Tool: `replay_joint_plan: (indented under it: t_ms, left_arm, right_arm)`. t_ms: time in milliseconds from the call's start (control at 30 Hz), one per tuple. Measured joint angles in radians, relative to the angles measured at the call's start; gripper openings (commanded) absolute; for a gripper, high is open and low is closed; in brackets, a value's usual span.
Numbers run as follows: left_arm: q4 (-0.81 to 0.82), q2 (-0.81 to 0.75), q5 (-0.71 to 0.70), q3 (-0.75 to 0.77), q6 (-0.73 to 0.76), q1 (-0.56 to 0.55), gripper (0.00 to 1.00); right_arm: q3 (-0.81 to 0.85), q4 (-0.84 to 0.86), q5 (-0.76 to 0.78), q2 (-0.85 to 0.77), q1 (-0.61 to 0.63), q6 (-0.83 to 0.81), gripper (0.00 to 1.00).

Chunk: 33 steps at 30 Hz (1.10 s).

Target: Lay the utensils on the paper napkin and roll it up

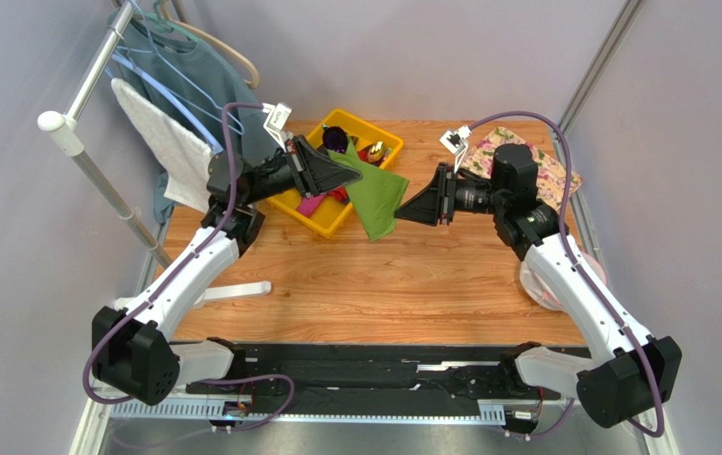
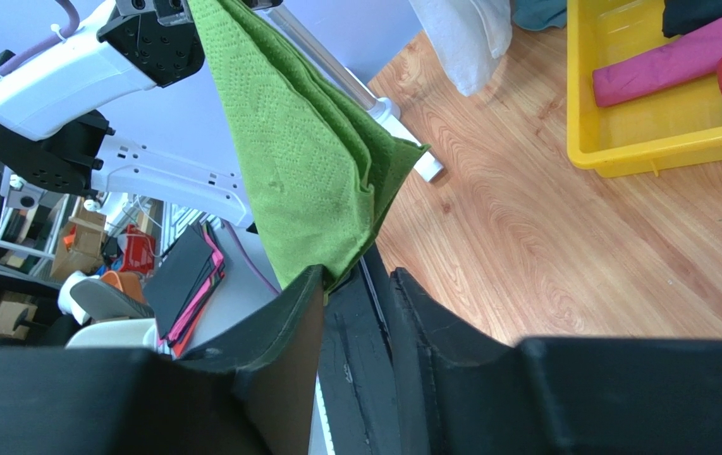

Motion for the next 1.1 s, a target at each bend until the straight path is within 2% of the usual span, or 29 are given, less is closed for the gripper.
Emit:
replay_joint_plan:
  t_ms: [33,67,133,400,800,900,933,1000,1033,1100]
  left_arm:
    - [0.000,0.001,0.000,0.000,0.000,0.000,0.00]
    - [0.000,0.002,0.000,0.000,0.000,0.000,0.00]
    - [0.000,0.002,0.000,0.000,0.000,0.000,0.00]
    - [-0.002,0.005,0.000,0.001,-0.004,-0.001,0.00]
    - [-0.008,0.023,0.001,0.007,-0.005,-0.027,0.00]
    - [-0.009,0.026,0.000,0.009,-0.003,-0.027,0.00]
    - [-0.011,0.026,0.000,0.010,0.000,-0.027,0.00]
    - [-0.022,0.026,-0.002,0.010,0.005,-0.027,0.00]
    - [-0.029,0.026,-0.003,0.010,0.010,-0.027,0.00]
    - [-0.053,0.026,-0.013,0.010,0.023,-0.027,0.00]
  right_arm:
    - [0.000,0.004,-0.001,0.003,0.000,0.002,0.21]
    - [0.000,0.008,-0.002,0.006,0.000,0.008,0.11]
    - [0.000,0.019,-0.005,0.011,0.000,0.014,0.01]
    - [-0.003,0.085,-0.007,0.047,0.003,0.035,0.00]
    - [-0.021,0.122,-0.004,0.075,0.078,0.042,0.00]
    - [-0.020,0.079,0.000,0.074,0.073,0.001,0.15]
    - [-0.016,0.053,0.000,0.074,0.064,-0.014,0.25]
    - [0.006,-0.013,0.002,0.074,0.030,-0.048,0.34]
    - [0.031,-0.061,0.000,0.076,0.001,-0.071,0.44]
    - [0.107,-0.155,0.002,0.079,-0.060,-0.118,0.52]
